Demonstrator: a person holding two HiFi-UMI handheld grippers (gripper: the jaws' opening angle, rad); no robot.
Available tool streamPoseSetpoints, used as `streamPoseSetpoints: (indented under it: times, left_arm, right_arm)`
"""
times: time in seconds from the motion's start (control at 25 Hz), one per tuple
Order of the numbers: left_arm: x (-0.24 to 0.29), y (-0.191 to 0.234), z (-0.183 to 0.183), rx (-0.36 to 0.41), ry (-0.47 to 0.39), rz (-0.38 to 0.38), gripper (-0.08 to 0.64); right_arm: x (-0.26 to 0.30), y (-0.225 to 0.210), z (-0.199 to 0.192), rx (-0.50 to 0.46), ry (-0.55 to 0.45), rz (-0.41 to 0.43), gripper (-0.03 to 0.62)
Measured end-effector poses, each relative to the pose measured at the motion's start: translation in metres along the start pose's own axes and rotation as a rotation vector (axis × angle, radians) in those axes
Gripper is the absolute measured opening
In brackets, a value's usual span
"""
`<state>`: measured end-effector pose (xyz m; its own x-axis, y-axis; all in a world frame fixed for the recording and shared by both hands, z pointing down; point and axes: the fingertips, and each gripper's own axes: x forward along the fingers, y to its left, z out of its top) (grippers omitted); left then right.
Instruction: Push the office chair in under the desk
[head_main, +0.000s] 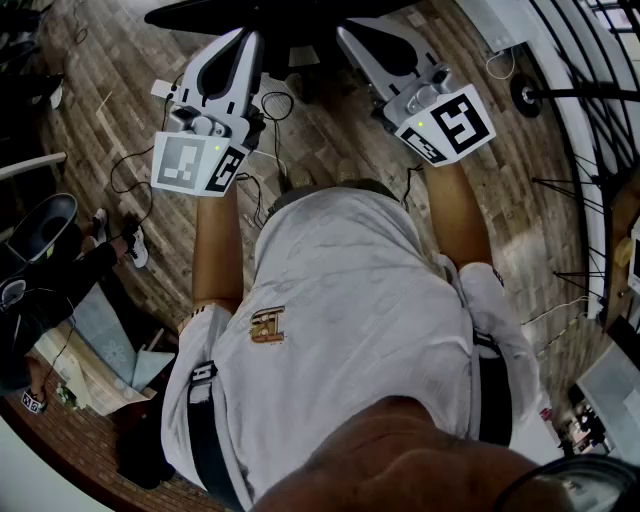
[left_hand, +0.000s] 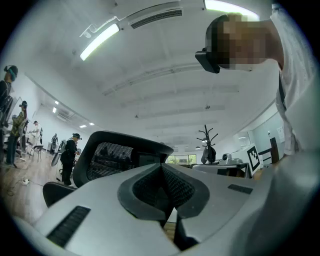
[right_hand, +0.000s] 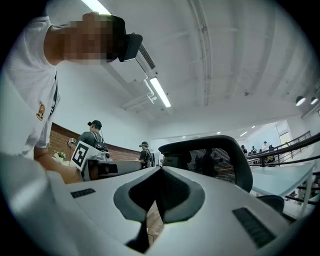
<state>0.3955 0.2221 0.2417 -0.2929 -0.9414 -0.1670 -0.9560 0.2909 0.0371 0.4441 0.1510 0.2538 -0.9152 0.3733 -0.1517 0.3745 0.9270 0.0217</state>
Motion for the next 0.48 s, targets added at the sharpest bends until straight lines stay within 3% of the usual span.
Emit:
streamPoseSetpoints:
  times: [0.48]
  left_arm:
    - [-0.0098,0.0083,0.001,0.026,0.005,-0.016,0.018]
  right_arm:
    - [0.0056,0.0105,-0.0012,0.007,-0.001,0.021,0.035]
